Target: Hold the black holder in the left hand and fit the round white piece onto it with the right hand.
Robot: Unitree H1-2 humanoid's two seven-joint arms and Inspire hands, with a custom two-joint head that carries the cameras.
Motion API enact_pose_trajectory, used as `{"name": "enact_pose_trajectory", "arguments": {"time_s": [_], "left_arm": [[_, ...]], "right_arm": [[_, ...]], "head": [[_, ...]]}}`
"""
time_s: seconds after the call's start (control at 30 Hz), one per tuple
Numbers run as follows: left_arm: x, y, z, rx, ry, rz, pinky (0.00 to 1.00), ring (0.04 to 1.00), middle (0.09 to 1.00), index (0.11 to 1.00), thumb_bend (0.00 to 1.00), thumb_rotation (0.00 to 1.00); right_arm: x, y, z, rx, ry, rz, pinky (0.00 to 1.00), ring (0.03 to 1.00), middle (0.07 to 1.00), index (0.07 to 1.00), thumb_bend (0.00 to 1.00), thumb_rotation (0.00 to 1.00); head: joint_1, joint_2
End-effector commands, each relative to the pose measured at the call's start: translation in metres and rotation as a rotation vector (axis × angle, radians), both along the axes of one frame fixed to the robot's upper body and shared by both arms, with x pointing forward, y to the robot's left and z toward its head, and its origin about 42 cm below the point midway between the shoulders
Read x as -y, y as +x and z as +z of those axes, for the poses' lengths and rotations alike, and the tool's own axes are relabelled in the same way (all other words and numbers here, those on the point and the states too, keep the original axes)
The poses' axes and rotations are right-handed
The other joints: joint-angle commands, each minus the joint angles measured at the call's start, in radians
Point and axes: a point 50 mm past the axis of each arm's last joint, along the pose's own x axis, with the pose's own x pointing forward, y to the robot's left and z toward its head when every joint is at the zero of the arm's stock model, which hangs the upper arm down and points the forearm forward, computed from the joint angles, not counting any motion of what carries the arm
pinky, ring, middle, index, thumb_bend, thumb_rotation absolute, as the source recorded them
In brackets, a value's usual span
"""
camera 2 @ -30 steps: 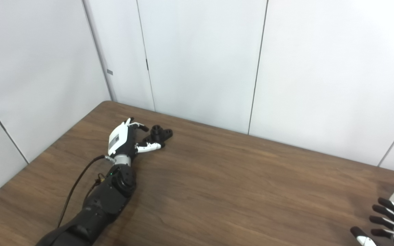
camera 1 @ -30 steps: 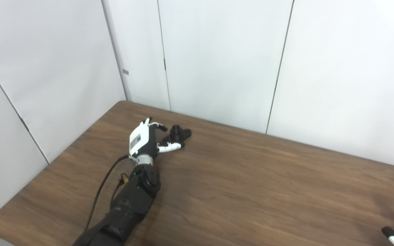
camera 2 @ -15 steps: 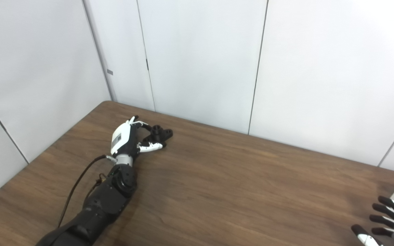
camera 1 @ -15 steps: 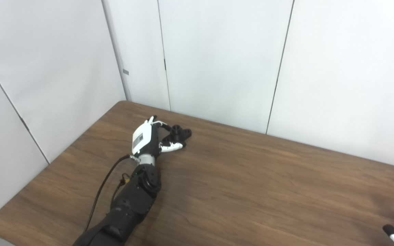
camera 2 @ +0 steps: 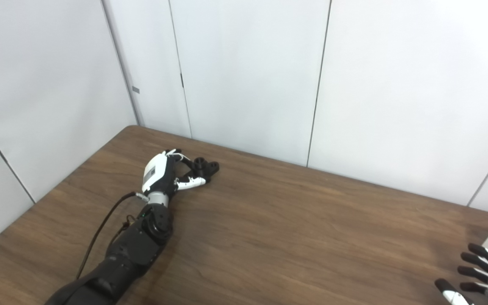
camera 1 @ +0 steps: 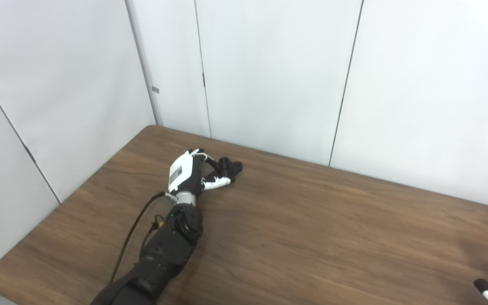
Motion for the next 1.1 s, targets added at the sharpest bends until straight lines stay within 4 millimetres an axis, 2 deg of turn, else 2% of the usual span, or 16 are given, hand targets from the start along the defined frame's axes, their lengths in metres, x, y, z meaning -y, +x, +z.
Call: {"name": "enact_pose_trajectory", "arguments": {"time_s": [0.0, 0.13, 0.3, 0.43, 0.6, 0.87, 1.07], "left_arm": [[0.003, -0.010, -0.022, -0.092, 0.002, 0.007, 1.00, 0.978, 0.889, 0.483, 0.52, 0.06], [0.002, -0.011, -0.024, -0.102, -0.010, -0.016, 1.00, 0.977, 0.888, 0.483, 0.52, 0.06], [0.008, -0.015, -0.023, -0.103, -0.022, -0.155, 1.00, 0.992, 0.913, 0.484, 0.52, 0.06], [0.023, -0.020, -0.019, -0.084, -0.047, -0.314, 0.93, 1.000, 0.933, 0.484, 0.52, 0.06], [0.041, -0.025, -0.017, -0.097, -0.097, -0.502, 1.00, 1.000, 0.973, 0.483, 0.52, 0.06], [0.087, -0.035, -0.019, -0.139, -0.096, -0.745, 1.00, 1.000, 0.979, 0.483, 0.53, 0.06], [0.128, -0.042, -0.024, -0.187, -0.092, -0.904, 1.00, 1.000, 0.986, 0.482, 0.53, 0.06]], "right_arm": [[0.000, 0.006, 0.017, 0.071, -0.008, 0.012, 0.53, 0.654, 0.725, 0.764, 0.47, 0.18], [-0.002, 0.006, 0.017, 0.074, -0.013, 0.015, 0.53, 0.653, 0.726, 0.769, 0.47, 0.19], [-0.005, 0.007, 0.018, 0.074, -0.002, 0.019, 0.53, 0.658, 0.725, 0.766, 0.47, 0.19], [-0.006, 0.008, 0.018, 0.075, 0.010, 0.018, 0.52, 0.647, 0.718, 0.763, 0.48, 0.17], [-0.007, 0.008, 0.019, 0.076, 0.007, 0.016, 0.51, 0.633, 0.704, 0.751, 0.51, 0.20], [-0.012, 0.010, 0.018, 0.088, -0.022, 0.003, 0.47, 0.591, 0.692, 0.733, 0.53, 0.15], [-0.009, 0.014, 0.013, 0.075, 0.014, -0.007, 0.45, 0.568, 0.689, 0.722, 0.64, 0.24]], "head": [[-0.003, 0.001], [-0.021, -0.001], [-0.034, 0.000], [-0.055, 0.003], [-0.085, 0.013], [-0.171, 0.033], [-0.216, 0.044]]}}
